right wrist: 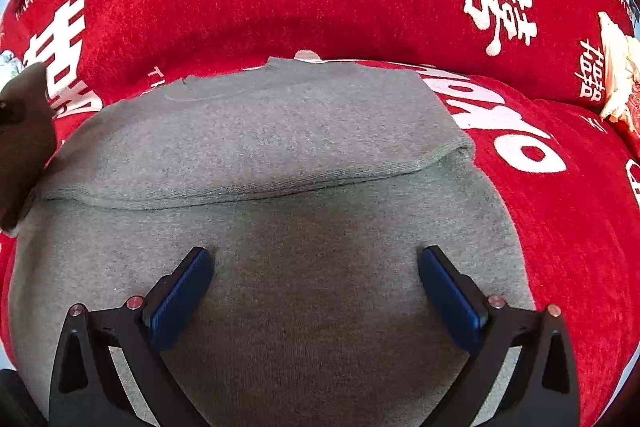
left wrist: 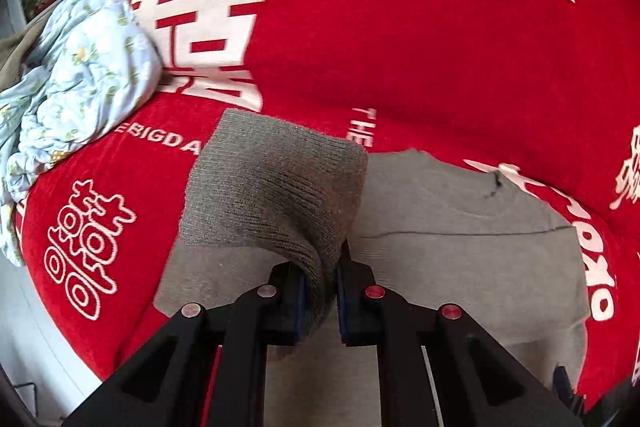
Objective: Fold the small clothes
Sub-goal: 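Close the left gripper on the brown knit cuff and lift it, then lay the held sleeve across the sweater body and open the left gripper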
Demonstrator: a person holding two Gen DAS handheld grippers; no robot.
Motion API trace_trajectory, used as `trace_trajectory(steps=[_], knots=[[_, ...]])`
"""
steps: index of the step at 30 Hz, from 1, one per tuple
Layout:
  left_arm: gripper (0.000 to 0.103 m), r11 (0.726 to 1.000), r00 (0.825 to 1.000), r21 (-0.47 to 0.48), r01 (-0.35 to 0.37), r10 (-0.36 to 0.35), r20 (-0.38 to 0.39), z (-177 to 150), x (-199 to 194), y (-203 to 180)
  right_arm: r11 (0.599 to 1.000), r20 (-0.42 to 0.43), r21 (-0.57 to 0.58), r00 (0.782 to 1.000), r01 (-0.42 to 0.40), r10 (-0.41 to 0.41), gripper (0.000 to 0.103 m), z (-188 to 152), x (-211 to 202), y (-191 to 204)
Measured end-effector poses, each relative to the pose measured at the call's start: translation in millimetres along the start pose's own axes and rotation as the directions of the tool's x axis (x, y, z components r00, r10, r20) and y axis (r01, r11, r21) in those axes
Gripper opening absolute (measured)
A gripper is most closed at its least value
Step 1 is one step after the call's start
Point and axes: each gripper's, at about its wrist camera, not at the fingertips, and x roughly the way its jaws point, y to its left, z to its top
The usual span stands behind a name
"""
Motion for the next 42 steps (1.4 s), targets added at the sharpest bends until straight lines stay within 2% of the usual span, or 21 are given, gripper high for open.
trace_trajectory(steps=[7,16,25,31,42], knots=[[0.013,0.998,1.000,0.061,0.021,-0.022,0.017,0.1,-10.7,-45.4,0.994,-0.019,-0.093,0.998,-0.062,0.061,0.103,-9.0,-10.6,-3.7],[0.013,0.986,0.999,0.159,0.043,-0.047,0.020,-12.1,-18.3,-106.5,0.980,0.030,-0.167,0.993,-0.105,0.112,0.103,-34.2,-28.5,-16.5],[0.013,0.971,0.997,0.229,0.065,-0.071,0.019,-22.8,-24.2,-149.9,0.978,0.045,-0.168,0.990,-0.127,0.136,0.103,-37.9,-31.4,-17.0],[0.013,0.951,0.996,0.297,0.087,-0.094,0.009,-34.6,-24.1,-182.3,0.979,0.060,-0.166,0.989,-0.121,0.132,0.103,-42.8,-33.4,-13.3],[0.013,0.912,0.990,0.386,0.139,-0.133,-0.042,-53.2,-13.3,-219.7,0.976,0.079,-0.166,0.985,-0.142,0.156,0.103,-46.1,-34.1,-12.5]])
